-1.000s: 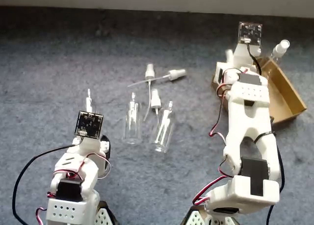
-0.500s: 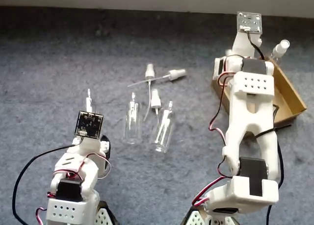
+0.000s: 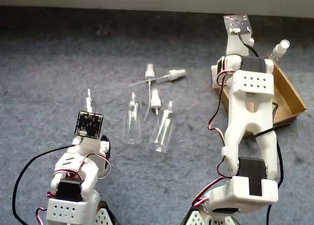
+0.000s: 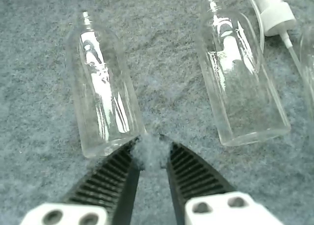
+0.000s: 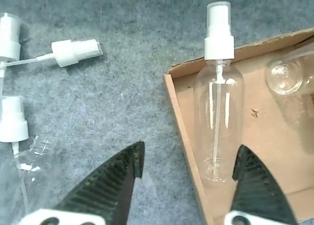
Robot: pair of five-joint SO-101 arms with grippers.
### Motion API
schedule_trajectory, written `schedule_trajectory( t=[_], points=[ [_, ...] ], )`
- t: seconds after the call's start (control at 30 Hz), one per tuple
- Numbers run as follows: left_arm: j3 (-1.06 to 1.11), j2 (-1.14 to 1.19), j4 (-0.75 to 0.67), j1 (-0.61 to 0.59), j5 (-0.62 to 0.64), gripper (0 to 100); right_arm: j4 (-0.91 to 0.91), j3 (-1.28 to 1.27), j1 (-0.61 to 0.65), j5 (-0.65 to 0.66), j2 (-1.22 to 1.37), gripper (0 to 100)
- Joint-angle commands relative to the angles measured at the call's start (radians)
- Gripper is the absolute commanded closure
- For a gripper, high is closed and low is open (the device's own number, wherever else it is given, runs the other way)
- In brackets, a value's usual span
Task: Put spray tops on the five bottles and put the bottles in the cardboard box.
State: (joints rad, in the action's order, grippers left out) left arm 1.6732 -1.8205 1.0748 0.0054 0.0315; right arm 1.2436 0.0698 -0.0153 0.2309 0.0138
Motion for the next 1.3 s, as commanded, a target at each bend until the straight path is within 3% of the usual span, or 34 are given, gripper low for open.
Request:
schedule_trajectory(
  t=[0.0,0.7,1.27],
  points=[
    [0.021,-0.008,-0.017,0.016,-0.011,100,0.004,0.085,0.007,0.025,0.041,73.5],
    [0.021,-0.008,-0.014,0.016,-0.011,100,0.199,0.699,-0.096,0.071,0.559,73.5],
    [0.021,-0.008,-0.014,0.016,-0.011,100,0.228,0.834,-0.096,0.072,0.76,73.5]
  ],
)
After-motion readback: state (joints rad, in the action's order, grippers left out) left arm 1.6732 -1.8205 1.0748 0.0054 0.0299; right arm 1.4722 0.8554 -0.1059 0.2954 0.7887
